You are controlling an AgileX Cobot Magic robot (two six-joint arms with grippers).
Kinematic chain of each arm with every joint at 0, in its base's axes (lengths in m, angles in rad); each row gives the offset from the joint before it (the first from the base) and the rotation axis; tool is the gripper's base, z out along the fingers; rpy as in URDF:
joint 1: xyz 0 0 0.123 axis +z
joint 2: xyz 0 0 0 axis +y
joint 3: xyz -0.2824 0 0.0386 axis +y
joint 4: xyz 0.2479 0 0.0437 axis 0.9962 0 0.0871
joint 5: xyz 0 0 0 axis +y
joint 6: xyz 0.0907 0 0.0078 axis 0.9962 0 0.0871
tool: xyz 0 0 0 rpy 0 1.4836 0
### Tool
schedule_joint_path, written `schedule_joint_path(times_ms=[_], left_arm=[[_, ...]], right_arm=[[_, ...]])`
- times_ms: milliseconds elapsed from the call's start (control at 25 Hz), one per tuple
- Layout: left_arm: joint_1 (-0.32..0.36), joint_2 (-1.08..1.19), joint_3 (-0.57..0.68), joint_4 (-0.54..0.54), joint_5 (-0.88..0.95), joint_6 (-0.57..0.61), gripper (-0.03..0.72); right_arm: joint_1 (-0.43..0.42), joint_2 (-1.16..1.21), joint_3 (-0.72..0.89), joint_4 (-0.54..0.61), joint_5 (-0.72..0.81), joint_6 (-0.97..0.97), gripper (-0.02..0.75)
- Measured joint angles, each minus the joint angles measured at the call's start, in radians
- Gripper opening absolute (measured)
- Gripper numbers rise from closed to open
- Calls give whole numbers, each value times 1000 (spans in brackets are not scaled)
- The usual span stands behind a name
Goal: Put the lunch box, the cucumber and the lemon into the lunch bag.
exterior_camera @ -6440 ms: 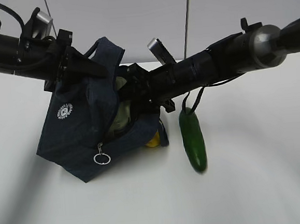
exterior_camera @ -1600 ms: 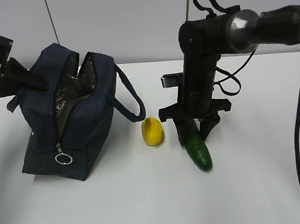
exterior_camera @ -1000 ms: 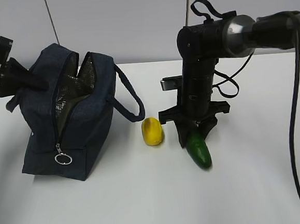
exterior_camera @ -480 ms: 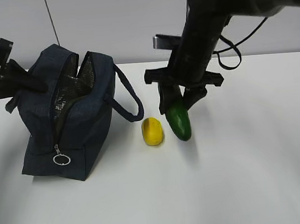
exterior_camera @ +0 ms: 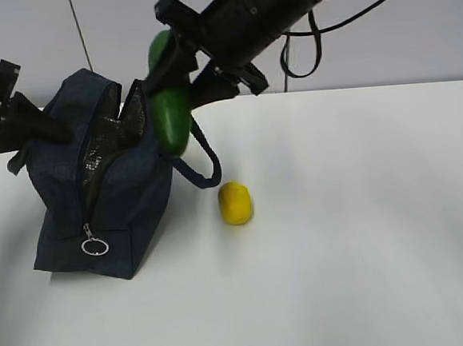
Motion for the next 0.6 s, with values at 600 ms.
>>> schedule_joint_path(times_ms=[600], left_arm=[[0,0,-2,2,0,0,29]], right_arm=[[29,148,0,410,-201,-183,351]])
